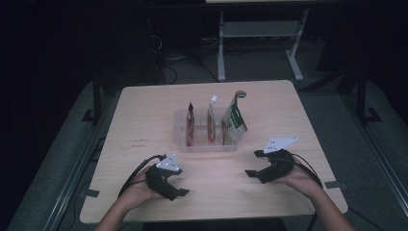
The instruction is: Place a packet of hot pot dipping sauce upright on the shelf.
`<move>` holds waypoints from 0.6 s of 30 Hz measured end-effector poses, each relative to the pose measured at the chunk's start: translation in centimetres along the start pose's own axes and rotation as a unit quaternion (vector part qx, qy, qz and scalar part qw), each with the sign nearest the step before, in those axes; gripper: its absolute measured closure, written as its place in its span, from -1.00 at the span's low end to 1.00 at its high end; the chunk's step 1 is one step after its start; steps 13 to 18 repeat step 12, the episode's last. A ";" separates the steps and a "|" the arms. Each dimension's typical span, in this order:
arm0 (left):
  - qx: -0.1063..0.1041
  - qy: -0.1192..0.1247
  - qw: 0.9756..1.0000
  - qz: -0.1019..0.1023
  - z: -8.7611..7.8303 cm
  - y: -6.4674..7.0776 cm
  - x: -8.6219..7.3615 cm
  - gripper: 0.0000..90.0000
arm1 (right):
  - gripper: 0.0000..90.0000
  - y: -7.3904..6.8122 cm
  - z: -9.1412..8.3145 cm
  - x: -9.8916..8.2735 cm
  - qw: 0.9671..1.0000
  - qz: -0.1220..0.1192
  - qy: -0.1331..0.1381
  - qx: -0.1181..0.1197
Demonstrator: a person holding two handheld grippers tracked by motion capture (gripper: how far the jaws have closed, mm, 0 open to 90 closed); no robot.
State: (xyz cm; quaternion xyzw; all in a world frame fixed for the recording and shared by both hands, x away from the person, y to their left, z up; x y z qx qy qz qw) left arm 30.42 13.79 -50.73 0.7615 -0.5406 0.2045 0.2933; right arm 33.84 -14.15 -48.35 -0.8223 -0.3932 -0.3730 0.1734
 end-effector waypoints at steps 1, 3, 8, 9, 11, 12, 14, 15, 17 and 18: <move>0.000 0.005 1.000 -0.004 0.0 0.0 0.1 -0.56 | -0.62 0.1 0.0 -0.1 1.000 -0.003 -0.001 -0.002; 0.000 0.002 1.000 -0.001 -0.1 -0.1 0.0 -0.56 | -0.62 0.2 0.1 -0.2 1.000 -0.006 0.001 -0.002; 0.001 0.000 1.000 0.000 -0.1 -0.1 0.0 -0.56 | -0.62 0.4 -0.1 -0.2 1.000 0.000 0.003 -0.003; 0.001 0.000 1.000 0.001 -0.1 -0.1 0.0 -0.56 | -0.62 0.4 -0.1 -0.2 1.000 0.001 0.003 -0.003; 0.001 0.001 1.000 0.001 -0.2 -0.1 0.0 -0.56 | -0.63 0.5 -0.2 -0.2 1.000 0.000 0.005 -0.003; 0.001 0.002 1.000 0.001 -0.2 -0.2 0.0 -0.56 | -0.63 0.5 -0.2 -0.2 1.000 0.000 0.007 -0.003; 0.001 0.002 1.000 0.001 -0.2 -0.2 0.0 -0.56 | -0.63 0.5 -0.2 -0.2 1.000 0.000 0.007 -0.003; 0.001 0.002 1.000 0.001 -0.2 -0.2 0.0 -0.56 | -0.63 0.5 -0.2 -0.2 1.000 0.000 0.007 -0.003; 0.001 0.002 1.000 0.001 -0.2 -0.2 0.0 -0.56 | -0.63 0.5 -0.2 -0.2 1.000 0.000 0.007 -0.003; 0.001 0.002 1.000 0.001 -0.2 -0.2 0.0 -0.56 | -0.63 0.5 -0.2 -0.2 1.000 0.000 0.007 -0.003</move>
Point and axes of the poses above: each handheld gripper's, and its own axes: z roughly forward along the jaws, x roughly out of its top, y roughly to its right, the point moved 8 cm from there along z, roughly forward along the jaws, and after that the axes turned 10 degrees about -x, right-handed, at the moved point
